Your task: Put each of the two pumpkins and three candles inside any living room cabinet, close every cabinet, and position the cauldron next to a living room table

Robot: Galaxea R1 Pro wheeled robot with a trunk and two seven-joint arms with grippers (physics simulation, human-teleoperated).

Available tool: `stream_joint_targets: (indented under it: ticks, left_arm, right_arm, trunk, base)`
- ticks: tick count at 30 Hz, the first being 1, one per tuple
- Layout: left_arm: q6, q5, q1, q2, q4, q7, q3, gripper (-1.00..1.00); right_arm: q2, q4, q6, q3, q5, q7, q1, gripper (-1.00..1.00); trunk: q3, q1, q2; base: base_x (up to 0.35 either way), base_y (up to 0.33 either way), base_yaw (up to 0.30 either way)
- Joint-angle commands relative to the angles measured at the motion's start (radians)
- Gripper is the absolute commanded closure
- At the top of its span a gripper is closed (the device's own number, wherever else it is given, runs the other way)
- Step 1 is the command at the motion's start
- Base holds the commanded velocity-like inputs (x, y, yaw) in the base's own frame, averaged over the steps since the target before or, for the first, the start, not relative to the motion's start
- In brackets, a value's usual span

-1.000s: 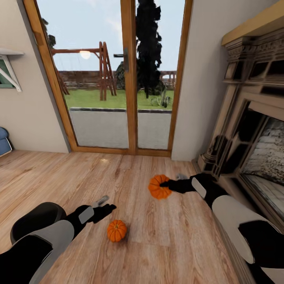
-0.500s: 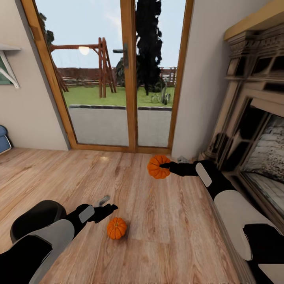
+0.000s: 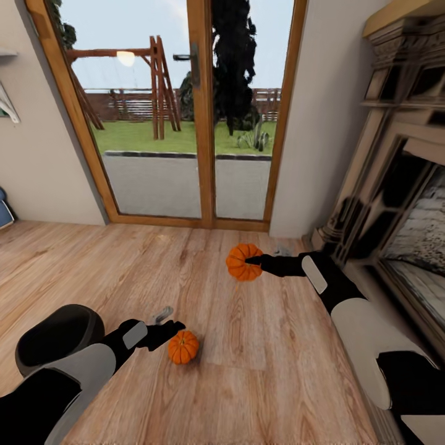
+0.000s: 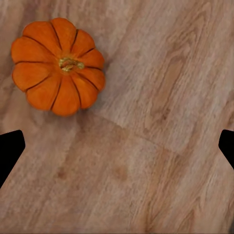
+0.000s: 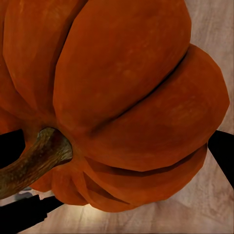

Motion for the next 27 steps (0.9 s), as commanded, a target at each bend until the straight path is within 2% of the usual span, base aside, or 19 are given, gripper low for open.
stream_joint_targets:
  ticks: [1,5,8,15,18,27]
  left_arm:
    - [0.003,0.001,-0.001,0.001,0.0,-0.015,-0.003,-1.0]
    - [0.002,0.0,0.0,0.025,0.001,-0.115,-0.003,-1.0]
    - [0.001,0.001,0.0,0.036,0.006,-0.147,-0.003,-1.0]
    - [0.0,0.002,0.0,0.064,0.009,-0.193,-0.003,-1.0]
    - [-0.001,0.0,-0.001,0.066,0.01,-0.211,-0.003,-1.0]
    - [-0.009,-0.002,0.0,0.066,0.014,-0.206,-0.003,-1.0]
  right_arm:
    - [-0.001,0.0,0.001,0.003,-0.001,0.005,0.0,1.0]
    - [0.0,0.0,0.0,0.003,0.0,0.005,0.002,1.0]
    - [0.001,0.0,0.0,0.003,0.0,0.005,0.002,1.0]
    - [0.001,0.0,-0.001,0.003,0.0,0.005,0.003,1.0]
    - [0.001,0.0,-0.001,0.003,0.0,0.005,0.004,1.0]
    - [0.001,0.0,-0.001,0.002,0.0,0.005,0.004,1.0]
  trunk:
    - [-0.005,0.0,-0.001]
    - [-0.02,0.002,-0.002]
    - [-0.032,0.003,-0.002]
    - [-0.059,0.006,-0.004]
    - [-0.059,0.006,-0.004]
    - [-0.059,0.006,-0.004]
  base:
    - [0.0,0.0,0.0]
    - [0.0,0.0,0.0]
    - [0.0,0.0,0.0]
    - [0.0,0.0,0.0]
    - [0.0,0.0,0.0]
    - [0.002,0.0,0.0]
